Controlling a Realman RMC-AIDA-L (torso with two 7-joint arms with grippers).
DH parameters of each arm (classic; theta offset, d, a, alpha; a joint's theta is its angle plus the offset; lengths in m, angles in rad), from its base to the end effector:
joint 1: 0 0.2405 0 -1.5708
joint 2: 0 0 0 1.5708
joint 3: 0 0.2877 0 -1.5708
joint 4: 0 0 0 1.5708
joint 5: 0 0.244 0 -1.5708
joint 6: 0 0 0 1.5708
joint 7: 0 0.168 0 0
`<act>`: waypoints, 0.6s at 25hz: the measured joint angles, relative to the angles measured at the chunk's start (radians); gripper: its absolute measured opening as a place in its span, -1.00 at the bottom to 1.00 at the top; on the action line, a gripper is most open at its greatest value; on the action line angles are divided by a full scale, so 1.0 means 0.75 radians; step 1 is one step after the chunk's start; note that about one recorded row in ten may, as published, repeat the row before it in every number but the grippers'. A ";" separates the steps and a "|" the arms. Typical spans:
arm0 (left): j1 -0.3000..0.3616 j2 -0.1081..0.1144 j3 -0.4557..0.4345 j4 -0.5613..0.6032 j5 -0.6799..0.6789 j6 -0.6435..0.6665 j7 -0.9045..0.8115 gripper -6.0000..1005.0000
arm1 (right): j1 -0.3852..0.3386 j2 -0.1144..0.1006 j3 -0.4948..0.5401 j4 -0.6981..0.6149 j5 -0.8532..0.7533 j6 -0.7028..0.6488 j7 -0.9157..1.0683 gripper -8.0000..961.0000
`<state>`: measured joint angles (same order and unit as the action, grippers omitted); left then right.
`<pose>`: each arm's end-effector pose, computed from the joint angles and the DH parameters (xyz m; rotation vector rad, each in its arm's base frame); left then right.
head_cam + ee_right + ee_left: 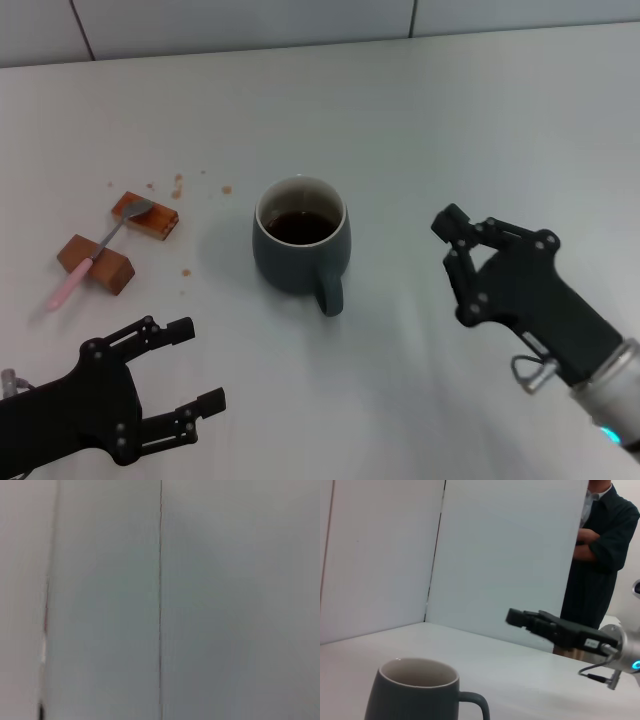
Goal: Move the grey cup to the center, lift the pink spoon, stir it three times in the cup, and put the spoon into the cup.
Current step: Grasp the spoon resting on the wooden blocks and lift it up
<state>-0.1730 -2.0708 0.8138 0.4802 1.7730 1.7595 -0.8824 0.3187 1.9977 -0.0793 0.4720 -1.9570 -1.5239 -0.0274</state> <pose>-0.3640 0.2270 -0.0568 -2.6379 -0.4644 -0.9547 0.3017 0.2485 -0.1258 -2.0382 0.2934 1.0208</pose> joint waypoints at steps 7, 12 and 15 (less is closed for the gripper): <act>0.000 0.000 -0.002 0.000 0.000 0.000 0.002 0.66 | 0.015 -0.175 -0.001 -0.005 -0.302 -0.077 0.458 -0.78; 0.002 0.000 -0.003 -0.022 -0.031 -0.002 0.006 0.66 | 0.040 -0.214 -0.001 -0.075 -0.418 -0.067 0.644 -0.40; 0.000 0.002 -0.005 -0.051 -0.065 -0.003 0.014 0.66 | 0.045 -0.191 -0.006 -0.163 -0.434 -0.063 0.717 -0.15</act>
<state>-0.1733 -2.0696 0.8100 0.4421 1.7244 1.7576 -0.8716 0.3527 1.8542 -0.0841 0.3500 -2.2828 -1.5709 0.5100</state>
